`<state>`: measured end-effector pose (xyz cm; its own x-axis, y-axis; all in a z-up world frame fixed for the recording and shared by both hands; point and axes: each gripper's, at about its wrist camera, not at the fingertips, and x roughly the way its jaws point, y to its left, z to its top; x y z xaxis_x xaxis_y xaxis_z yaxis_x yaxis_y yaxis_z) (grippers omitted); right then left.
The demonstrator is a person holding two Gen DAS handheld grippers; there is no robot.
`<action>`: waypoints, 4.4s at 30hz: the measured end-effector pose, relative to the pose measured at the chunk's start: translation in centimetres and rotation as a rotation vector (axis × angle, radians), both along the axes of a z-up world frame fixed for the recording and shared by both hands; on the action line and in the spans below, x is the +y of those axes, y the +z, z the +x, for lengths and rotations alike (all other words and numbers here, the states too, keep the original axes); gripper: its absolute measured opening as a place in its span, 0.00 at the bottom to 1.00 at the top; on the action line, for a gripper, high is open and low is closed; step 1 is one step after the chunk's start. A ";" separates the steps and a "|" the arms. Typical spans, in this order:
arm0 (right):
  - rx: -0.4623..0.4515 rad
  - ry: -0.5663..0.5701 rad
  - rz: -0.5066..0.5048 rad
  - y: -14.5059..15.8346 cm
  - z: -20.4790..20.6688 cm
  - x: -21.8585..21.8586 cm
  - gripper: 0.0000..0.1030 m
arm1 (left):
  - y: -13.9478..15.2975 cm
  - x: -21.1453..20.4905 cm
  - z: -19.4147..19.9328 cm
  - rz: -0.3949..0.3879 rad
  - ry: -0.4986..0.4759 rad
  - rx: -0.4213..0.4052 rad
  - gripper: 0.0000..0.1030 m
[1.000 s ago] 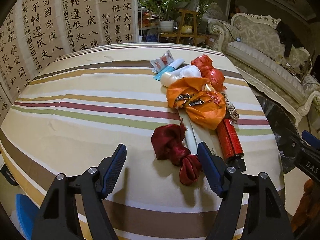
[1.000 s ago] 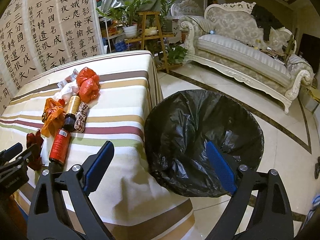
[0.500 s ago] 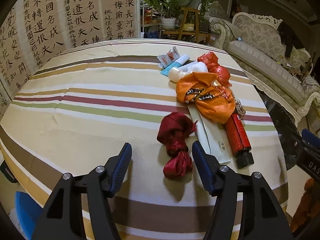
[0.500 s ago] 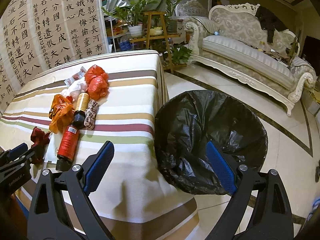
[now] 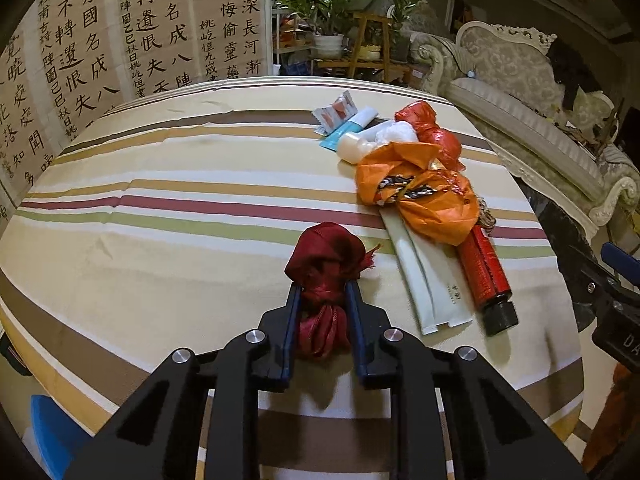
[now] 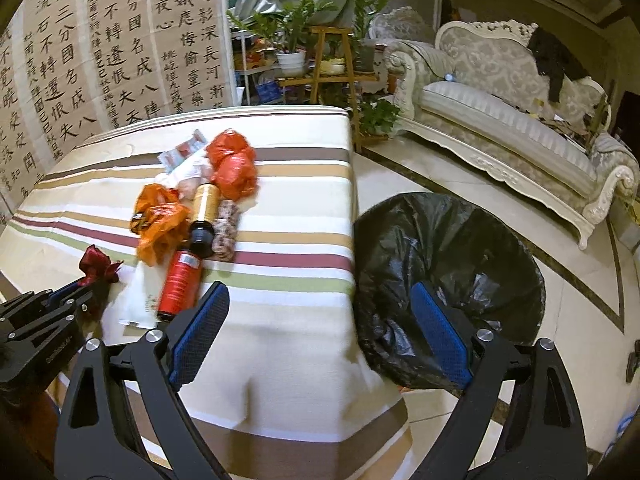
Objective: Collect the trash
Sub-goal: 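Grasp the red spray can with the right gripper while the left holds the ribbon bundle, then carry both held items over the black bin and open both grippers, then reach the left gripper to the orange plastic bag and grasp it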
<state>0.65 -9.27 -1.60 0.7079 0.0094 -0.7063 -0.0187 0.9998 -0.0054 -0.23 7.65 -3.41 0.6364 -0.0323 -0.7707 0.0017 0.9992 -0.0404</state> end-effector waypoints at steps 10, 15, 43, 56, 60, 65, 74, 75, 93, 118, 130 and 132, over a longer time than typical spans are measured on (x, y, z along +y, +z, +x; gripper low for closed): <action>0.035 0.085 0.004 -0.2 0.5 4.2 0.73 | 0.6 2.4 -0.4 0.036 0.051 -0.043 0.22; 0.041 0.115 -0.006 -0.4 0.8 5.9 0.64 | 0.6 3.6 -0.4 0.034 0.069 -0.049 0.22; 0.091 0.155 0.059 -1.4 0.4 5.5 0.23 | 0.7 1.2 -1.4 -0.005 0.020 -0.060 0.22; 0.013 -0.005 0.035 0.3 -0.8 -1.5 0.23 | 2.3 -5.2 -0.7 -0.016 -0.108 -0.114 0.22; -0.002 -0.070 0.029 0.3 -0.7 -4.5 0.23 | 2.5 -7.7 -0.1 -0.028 -0.152 -0.117 0.22; -0.012 -0.136 0.025 0.0 -0.4 -7.6 0.23 | 2.7 -11.2 0.8 -0.023 -0.213 -0.127 0.22; -0.010 -0.201 0.033 -1.2 0.6 -11.8 0.23 | 2.1 -16.5 2.8 0.008 -0.287 -0.120 0.22; -0.008 -0.206 0.034 -1.3 0.8 -12.1 0.23 | 2.0 -16.9 3.1 0.010 -0.291 -0.116 0.22; 0.023 -0.253 0.060 -3.6 4.6 -17.0 0.23 | 0.5 -22.4 7.9 0.061 -0.323 -0.059 0.22; 0.027 -0.268 0.099 -3.9 4.3 -17.1 0.44 | 1.5 -20.1 7.3 0.040 -0.281 -0.059 0.58; 0.020 -0.189 0.116 -3.0 3.3 -12.6 0.52 | 2.1 -14.9 5.0 0.045 -0.189 -0.069 0.58; 0.017 -0.168 0.113 -2.8 3.1 -11.6 0.52 | 2.2 -13.9 4.7 0.048 -0.171 -0.073 0.58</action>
